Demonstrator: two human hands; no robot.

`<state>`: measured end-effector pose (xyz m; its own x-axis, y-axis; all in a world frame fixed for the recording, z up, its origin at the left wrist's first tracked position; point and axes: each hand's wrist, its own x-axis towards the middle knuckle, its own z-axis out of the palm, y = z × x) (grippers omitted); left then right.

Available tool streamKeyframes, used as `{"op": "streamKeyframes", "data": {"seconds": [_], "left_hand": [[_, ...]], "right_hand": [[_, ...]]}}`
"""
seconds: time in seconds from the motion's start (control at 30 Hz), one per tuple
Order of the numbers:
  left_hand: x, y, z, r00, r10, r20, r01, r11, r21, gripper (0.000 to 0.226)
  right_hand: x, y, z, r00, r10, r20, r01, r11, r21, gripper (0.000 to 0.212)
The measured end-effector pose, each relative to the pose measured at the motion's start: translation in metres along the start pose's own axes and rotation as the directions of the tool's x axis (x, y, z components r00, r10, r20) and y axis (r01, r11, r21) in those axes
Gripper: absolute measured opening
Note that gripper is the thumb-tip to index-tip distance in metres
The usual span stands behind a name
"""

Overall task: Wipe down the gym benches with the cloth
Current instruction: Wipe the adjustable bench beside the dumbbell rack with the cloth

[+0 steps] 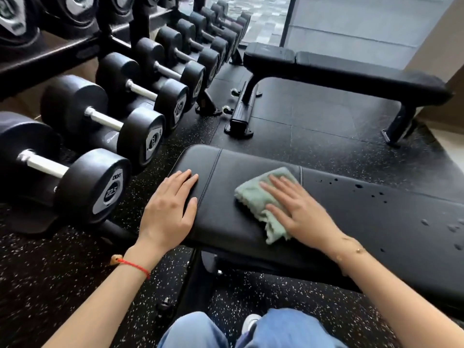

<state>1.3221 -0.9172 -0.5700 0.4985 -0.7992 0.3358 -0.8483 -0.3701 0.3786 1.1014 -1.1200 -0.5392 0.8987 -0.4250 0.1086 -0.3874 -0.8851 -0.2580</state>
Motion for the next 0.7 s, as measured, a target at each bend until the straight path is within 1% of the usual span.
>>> {"op": "streamKeyframes", "data": {"seconds": [0.07, 0.1, 0.13, 0.17, 0.2, 0.23, 0.3, 0.33, 0.37, 0.4, 0.47, 0.53, 0.57, 0.6, 0.63, 0.7], "left_hand": [[0.001, 0.000, 0.000, 1.000, -0.004, -0.003, 0.004, 1.000, -0.002, 0.055], [0.001, 0.000, 0.000, 1.000, -0.006, -0.002, 0.006, 1.000, -0.002, 0.054], [0.001, 0.000, 0.000, 1.000, -0.009, 0.003, 0.009, 1.000, -0.003, 0.054], [0.000, 0.000, 0.000, 1.000, -0.012, 0.008, 0.012, 1.000, -0.004, 0.054], [0.001, 0.001, 0.000, 1.000, -0.013, 0.011, 0.013, 1.000, -0.005, 0.054], [0.001, 0.001, 0.000, 1.000, -0.012, 0.014, 0.012, 1.000, -0.008, 0.055], [-0.001, 0.002, -0.002, 1.000, -0.023, 0.016, 0.024, 0.999, -0.024, 0.055], [-0.004, 0.000, -0.004, 0.999, -0.040, 0.010, 0.040, 0.998, -0.041, 0.054], [-0.007, -0.003, -0.006, 0.998, -0.061, 0.006, 0.061, 0.996, -0.062, 0.052], [-0.012, -0.006, -0.009, 0.997, -0.081, 0.005, 0.081, 0.994, -0.076, 0.051], [-0.021, -0.014, -0.015, 0.994, -0.106, 0.007, 0.106, 0.991, -0.077, 0.053], [-0.026, -0.017, -0.019, 0.994, -0.113, 0.002, 0.113, 0.991, -0.076, 0.054], [-0.026, -0.017, -0.021, 0.993, -0.118, -0.002, 0.117, 0.990, -0.081, 0.054], [-0.026, -0.016, -0.021, 0.993, -0.121, -0.005, 0.120, 0.989, -0.084, 0.054], [-0.026, -0.015, -0.021, 0.992, -0.124, -0.009, 0.123, 0.989, -0.084, 0.054], [-0.028, -0.015, -0.020, 0.992, -0.121, -0.021, 0.119, 0.989, -0.086, 0.052]], "right_hand": [[0.039, 0.002, -0.003, 0.989, 0.147, 0.003, -0.147, 0.988, -0.050, 0.056], [0.058, -0.008, 0.000, 0.985, 0.174, 0.017, -0.172, 0.981, -0.086, 0.057], [0.070, -0.021, 0.005, 0.986, 0.167, 0.029, -0.163, 0.981, -0.101, 0.058], [0.075, -0.033, 0.010, 0.992, 0.122, 0.035, -0.119, 0.989, -0.090, 0.058], [0.070, -0.043, 0.015, 0.998, 0.047, 0.036, -0.045, 0.997, -0.066, 0.058], [0.056, -0.049, 0.018, 0.998, -0.040, 0.040, 0.042, 0.998, -0.039, 0.057], [0.014, -0.048, 0.021, 0.977, -0.208, 0.052, 0.209, 0.978, -0.005, 0.055], [-0.006, -0.045, 0.019, 0.967, -0.247, 0.061, 0.247, 0.969, 0.012, 0.054], [-0.016, -0.036, 0.016, 0.966, -0.251, 0.061, 0.250, 0.968, 0.018, 0.054], [-0.013, -0.026, 0.013, 0.974, -0.224, 0.047, 0.223, 0.975, 0.018, 0.054], [0.021, -0.017, 0.008, 0.995, -0.092, 0.024, 0.093, 0.995, -0.022, 0.054], [0.075, -0.030, 0.009, 0.998, 0.044, 0.037, -0.041, 0.996, -0.082, 0.055], [0.097, -0.045, 0.013, 0.996, 0.059, 0.060, -0.053, 0.995, -0.090, 0.056], [0.111, -0.062, 0.019, 0.997, 0.026, 0.077, -0.019, 0.996, -0.081, 0.056], [0.115, -0.078, 0.026, 0.995, -0.051, 0.084, 0.056, 0.997, -0.060, 0.056], [0.095, -0.097, 0.040, 0.965, -0.249, 0.078, 0.251, 0.968, -0.013, 0.056]]}}
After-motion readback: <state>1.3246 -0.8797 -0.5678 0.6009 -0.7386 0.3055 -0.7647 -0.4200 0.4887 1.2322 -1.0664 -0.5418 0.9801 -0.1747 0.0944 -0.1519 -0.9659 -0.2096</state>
